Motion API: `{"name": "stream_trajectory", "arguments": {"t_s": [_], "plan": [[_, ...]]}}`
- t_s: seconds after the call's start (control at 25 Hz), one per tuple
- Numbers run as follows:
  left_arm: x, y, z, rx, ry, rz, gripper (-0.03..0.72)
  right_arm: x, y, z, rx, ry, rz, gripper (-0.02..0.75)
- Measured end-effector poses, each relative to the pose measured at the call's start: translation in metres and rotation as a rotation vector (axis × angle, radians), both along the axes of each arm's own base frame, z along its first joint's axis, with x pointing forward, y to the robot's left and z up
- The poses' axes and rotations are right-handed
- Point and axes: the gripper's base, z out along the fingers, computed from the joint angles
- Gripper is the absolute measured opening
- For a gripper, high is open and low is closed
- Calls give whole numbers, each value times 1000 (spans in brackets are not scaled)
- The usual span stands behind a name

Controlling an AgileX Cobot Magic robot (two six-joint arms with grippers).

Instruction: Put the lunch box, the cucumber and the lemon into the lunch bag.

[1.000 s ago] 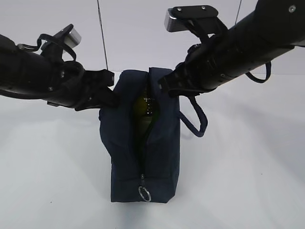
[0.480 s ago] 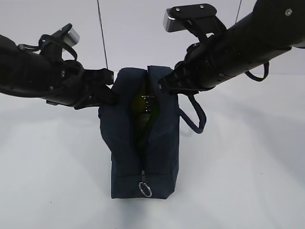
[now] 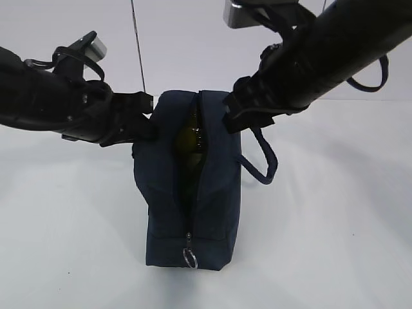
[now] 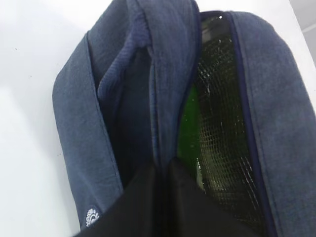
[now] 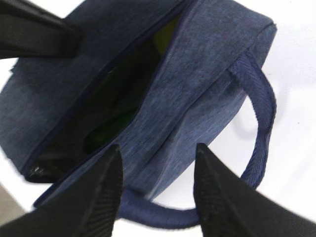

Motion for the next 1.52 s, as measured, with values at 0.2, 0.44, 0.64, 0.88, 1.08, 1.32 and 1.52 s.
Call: {"name": "stream_trajectory", "arguments": {"t_s": [0.2,0.44,0.64,0.88,1.08,1.32,1.52], "plan": [[0,0,0,1,-2,3,8,-12,0,21,-3,119,31,383],[0,0,0,2,-4,5,8,-28,-2,19,20,242,51,383],[0,0,0,2,-4,5,8,-56,-15,22,146,179,12,383],[0,0,0,2,-4,5,8,-87,-28,-2,206,219,19,383],[1,0,-2,5,3,5,8,-100,-24,-31,315,235,105,383],[4,-2,-11,4,33,14,8,-113,-27,-66,406,182,131,383],[4,-2,-12,-2,43,16,8,-119,-31,-89,436,150,124,383]]}}
